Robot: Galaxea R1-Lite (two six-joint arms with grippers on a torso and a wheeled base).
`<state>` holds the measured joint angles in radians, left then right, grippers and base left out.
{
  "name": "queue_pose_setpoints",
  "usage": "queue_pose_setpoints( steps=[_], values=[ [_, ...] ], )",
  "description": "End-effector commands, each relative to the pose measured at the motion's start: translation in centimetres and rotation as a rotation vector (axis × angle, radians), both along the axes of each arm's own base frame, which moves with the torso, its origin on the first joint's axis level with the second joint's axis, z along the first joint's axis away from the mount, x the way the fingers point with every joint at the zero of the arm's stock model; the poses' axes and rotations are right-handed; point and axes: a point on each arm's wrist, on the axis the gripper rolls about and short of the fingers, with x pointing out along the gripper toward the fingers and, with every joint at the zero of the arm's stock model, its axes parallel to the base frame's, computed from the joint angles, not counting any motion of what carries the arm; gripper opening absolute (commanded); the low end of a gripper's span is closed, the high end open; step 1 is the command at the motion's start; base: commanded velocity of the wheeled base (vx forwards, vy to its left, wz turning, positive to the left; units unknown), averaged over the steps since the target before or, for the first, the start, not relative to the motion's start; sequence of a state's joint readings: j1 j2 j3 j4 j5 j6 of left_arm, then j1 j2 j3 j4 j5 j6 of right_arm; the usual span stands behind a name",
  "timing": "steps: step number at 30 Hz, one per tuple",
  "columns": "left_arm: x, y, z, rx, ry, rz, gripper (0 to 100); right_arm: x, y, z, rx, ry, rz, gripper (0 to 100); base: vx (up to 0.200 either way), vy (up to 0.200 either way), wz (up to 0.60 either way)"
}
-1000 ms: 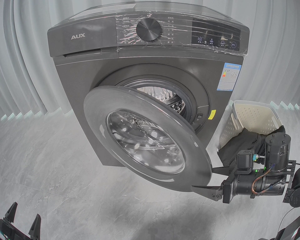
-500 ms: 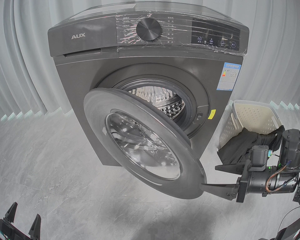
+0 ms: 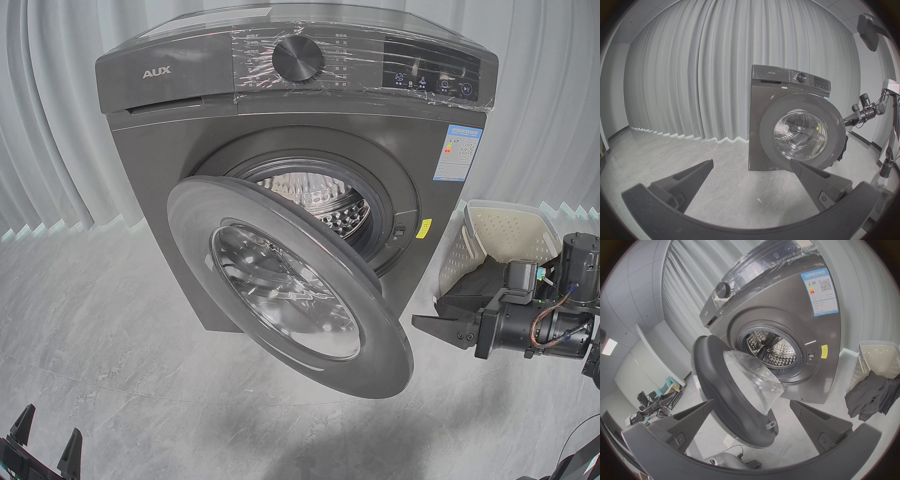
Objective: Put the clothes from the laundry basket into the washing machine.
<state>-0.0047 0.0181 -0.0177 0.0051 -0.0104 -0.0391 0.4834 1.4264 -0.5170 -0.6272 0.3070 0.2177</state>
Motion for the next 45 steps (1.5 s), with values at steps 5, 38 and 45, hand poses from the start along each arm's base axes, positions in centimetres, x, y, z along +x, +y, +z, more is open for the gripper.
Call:
queue_pose_setpoints(
  steps=[5,38,45],
  values=[
    [0.0,0.0,-0.4,-0.001,-0.001,0.000,100,3.1,1.4,-2.9,-0.039,0.025,-0.062,100,0.000,0.000,0.00],
    [0.0,0.0,-0.4,-0.001,-0.001,0.000,100,9.0,5.5,-8.6,-0.109,0.058,-0.172,100,0.000,0.000,0.00],
    [0.0,0.0,-0.4,-0.001,0.001,0.000,100,9.3,6.2,-10.0,-0.137,0.086,-0.157,100,0.000,0.000,0.00]
  ],
)
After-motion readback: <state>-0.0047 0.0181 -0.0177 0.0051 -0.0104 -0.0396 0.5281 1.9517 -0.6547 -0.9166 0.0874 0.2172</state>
